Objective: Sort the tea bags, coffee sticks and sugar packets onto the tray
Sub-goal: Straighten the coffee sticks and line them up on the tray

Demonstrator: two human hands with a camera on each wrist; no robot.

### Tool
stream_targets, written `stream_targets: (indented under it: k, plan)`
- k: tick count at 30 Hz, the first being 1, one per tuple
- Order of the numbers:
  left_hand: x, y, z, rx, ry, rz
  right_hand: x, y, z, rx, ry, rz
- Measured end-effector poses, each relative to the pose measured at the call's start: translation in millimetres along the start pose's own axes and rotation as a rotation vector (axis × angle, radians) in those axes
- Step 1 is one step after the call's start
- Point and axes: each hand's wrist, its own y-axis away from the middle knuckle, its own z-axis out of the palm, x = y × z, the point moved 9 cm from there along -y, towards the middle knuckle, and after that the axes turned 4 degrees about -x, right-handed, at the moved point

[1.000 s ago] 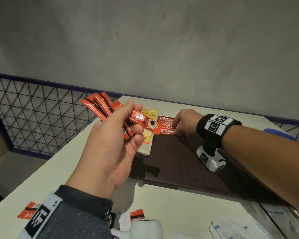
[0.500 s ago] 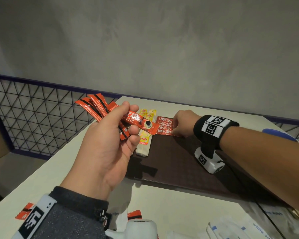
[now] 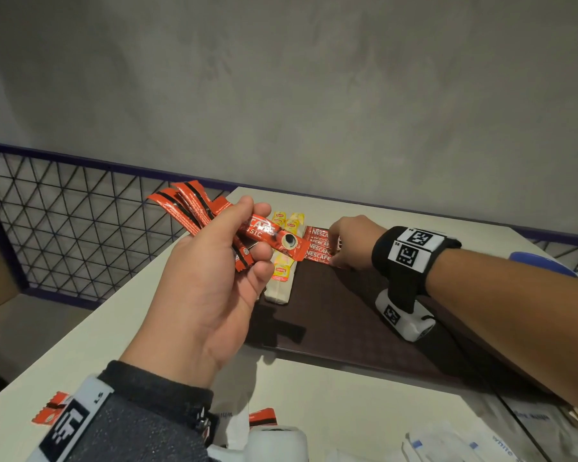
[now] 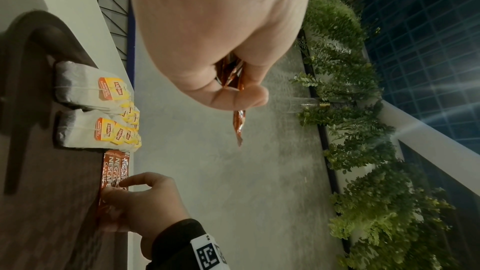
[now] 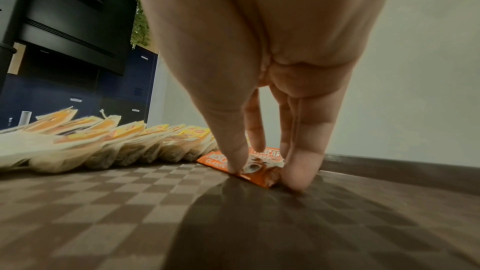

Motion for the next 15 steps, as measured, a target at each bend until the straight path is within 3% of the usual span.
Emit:
stream_targets:
  k: [15]
  plan:
    - [1.5, -1.3, -0.4, 0.009, 0.003, 0.006, 0.2, -2.8, -0.2, 0.015, 0.018, -0.058]
